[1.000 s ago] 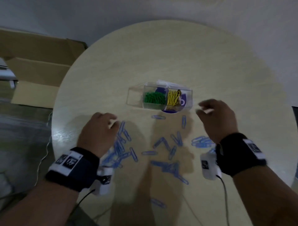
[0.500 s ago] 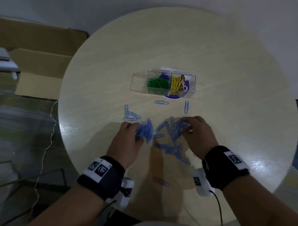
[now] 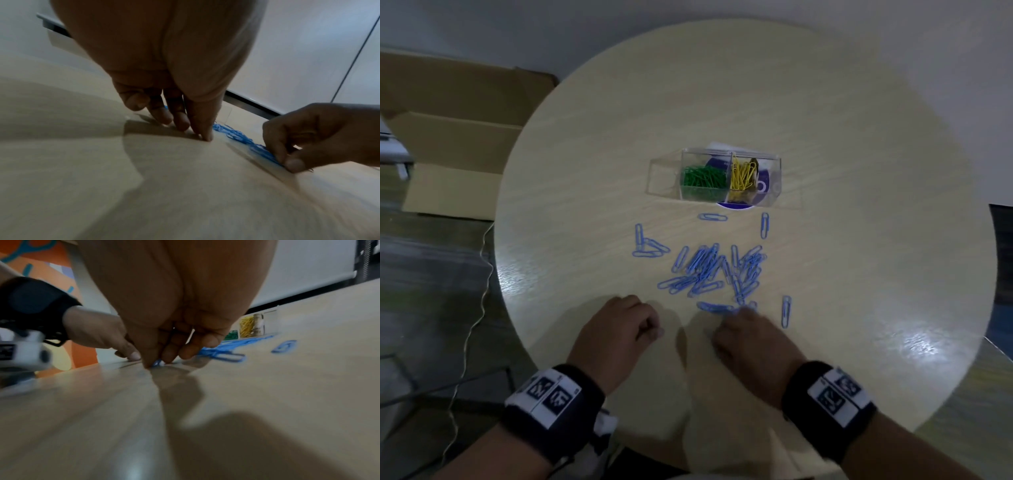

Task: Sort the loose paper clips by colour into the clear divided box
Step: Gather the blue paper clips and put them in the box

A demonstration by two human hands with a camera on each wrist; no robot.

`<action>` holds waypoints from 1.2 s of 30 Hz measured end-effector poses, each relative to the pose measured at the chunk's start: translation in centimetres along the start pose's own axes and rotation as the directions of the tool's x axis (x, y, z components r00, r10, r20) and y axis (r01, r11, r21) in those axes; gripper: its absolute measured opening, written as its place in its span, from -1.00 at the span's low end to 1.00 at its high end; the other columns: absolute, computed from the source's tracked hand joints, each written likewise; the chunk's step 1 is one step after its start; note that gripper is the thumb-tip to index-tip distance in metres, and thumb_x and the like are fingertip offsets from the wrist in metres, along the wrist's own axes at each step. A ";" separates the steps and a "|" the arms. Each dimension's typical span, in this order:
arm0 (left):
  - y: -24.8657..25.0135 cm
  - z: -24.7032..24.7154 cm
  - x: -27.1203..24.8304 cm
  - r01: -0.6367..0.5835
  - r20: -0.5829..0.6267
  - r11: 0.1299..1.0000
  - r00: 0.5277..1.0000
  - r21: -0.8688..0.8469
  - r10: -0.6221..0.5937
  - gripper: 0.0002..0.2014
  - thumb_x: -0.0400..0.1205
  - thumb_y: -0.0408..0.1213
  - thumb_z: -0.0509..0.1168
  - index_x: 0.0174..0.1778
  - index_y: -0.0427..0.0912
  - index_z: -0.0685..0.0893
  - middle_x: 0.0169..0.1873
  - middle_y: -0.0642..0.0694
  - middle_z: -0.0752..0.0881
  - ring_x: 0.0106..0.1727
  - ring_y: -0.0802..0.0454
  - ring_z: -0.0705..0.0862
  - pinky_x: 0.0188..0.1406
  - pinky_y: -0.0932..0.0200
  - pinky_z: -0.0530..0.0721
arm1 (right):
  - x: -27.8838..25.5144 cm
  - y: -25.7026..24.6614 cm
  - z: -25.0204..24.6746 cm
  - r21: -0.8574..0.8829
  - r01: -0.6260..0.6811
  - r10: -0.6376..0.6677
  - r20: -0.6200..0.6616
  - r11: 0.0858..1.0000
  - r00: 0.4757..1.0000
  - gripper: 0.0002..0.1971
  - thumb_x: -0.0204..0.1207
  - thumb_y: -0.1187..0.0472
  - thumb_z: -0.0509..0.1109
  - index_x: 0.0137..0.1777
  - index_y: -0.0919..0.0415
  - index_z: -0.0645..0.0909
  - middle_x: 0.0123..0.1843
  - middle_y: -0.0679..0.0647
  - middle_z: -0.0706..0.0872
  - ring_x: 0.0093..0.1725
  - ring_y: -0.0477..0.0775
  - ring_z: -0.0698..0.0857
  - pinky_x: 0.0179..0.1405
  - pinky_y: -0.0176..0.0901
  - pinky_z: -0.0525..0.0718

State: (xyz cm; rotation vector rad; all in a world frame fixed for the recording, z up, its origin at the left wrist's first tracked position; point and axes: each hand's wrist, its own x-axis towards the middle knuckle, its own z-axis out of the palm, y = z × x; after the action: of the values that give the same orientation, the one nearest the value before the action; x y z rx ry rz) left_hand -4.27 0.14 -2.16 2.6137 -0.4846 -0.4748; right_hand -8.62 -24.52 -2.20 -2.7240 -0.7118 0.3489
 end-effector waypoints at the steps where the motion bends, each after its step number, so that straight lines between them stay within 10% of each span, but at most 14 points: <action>1: 0.0 -0.1 0.7 -0.002 -0.013 1.000 1.000 -0.008 0.002 -0.80 0.47 0.12 0.30 -0.24 0.07 0.62 -0.32 0.15 0.52 -0.19 0.07 0.53 -0.17 0.01 0.59 | 0.9 0.7 -0.6 -0.033 -0.033 0.032 -0.041 0.999 0.999 -0.94 0.42 0.14 0.43 -0.23 0.03 0.60 -0.25 0.01 0.64 -0.26 0.19 0.60 -0.37 0.01 0.63; 6: -0.5 -1.8 4.9 0.111 -0.180 0.992 0.976 -0.059 -0.120 -0.87 0.54 -0.11 0.30 -0.08 -0.02 0.68 -0.19 -0.07 0.62 -0.13 -0.17 0.66 -0.02 -0.10 0.65 | 1.6 4.0 -4.5 0.078 -0.218 0.230 -0.257 0.973 0.938 -0.87 0.37 0.24 0.42 -0.11 0.03 0.70 -0.08 0.06 0.72 -0.13 0.25 0.65 -0.09 0.01 0.59; 11: -1.1 -3.6 7.8 0.415 -0.206 0.903 0.879 -0.111 -0.429 -0.64 0.58 -0.02 0.34 0.22 -0.13 0.63 0.13 -0.27 0.57 0.07 -0.31 0.68 0.12 -0.11 0.64 | -2.9 4.3 -3.8 0.304 -0.711 0.750 -0.017 0.633 0.661 -0.55 0.30 -0.04 0.54 0.11 0.14 0.55 0.02 0.14 0.56 -0.03 0.32 0.66 -0.04 0.05 0.65; 15: 1.2 -2.5 9.1 0.291 -0.136 0.956 0.946 -0.046 -0.294 -0.69 0.57 -0.20 0.33 0.23 -0.10 0.61 0.07 -0.25 0.53 -0.01 -0.37 0.65 -0.02 -0.11 0.62 | -1.4 3.7 -2.2 0.284 -0.619 0.655 -0.043 0.732 0.754 -0.71 0.38 0.24 0.43 0.10 0.20 0.56 0.00 0.21 0.54 -0.10 0.39 0.66 -0.16 0.10 0.63; 21: 3.8 -0.4 9.2 0.127 -0.082 0.984 0.987 -0.124 -0.138 -0.87 0.56 -0.24 0.34 0.01 -0.06 0.65 -0.11 -0.14 0.58 -0.09 -0.25 0.66 -0.04 -0.10 0.64 | 3.8 5.2 -2.7 0.431 -0.529 0.639 -0.161 0.731 0.752 -0.81 0.45 0.29 0.35 0.04 0.16 0.67 -0.05 0.24 0.66 -0.10 0.37 0.69 -0.07 0.10 0.67; 27: 4.3 -0.6 9.2 0.183 -0.209 0.982 0.959 -0.054 -0.190 -0.62 0.56 0.12 0.31 0.14 -0.07 0.67 0.00 -0.13 0.62 0.03 -0.19 0.65 0.00 -0.10 0.67 | 5.1 6.3 -4.5 0.430 -0.722 0.805 -0.021 0.542 0.593 -0.58 0.43 -0.20 0.37 0.12 0.09 0.58 0.08 0.12 0.61 0.04 0.23 0.65 0.02 -0.01 0.61; 36: 4.4 -0.7 9.5 0.101 -0.050 0.993 0.994 0.054 -0.098 -0.71 0.55 0.00 0.35 0.12 -0.04 0.66 -0.03 -0.07 0.58 0.01 -0.17 0.64 -0.08 -0.02 0.62 | 6.5 5.7 -4.5 0.255 -0.624 0.649 -0.016 0.739 0.761 -0.65 0.46 0.05 0.37 0.20 0.19 0.56 0.11 0.22 0.56 0.06 0.37 0.64 0.00 0.11 0.65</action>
State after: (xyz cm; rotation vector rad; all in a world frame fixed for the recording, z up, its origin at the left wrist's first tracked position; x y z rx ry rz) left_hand 3.26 -7.15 -1.81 2.7062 -0.3581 -0.4357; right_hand 0.76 -27.01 -1.05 -2.6395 0.3193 0.4005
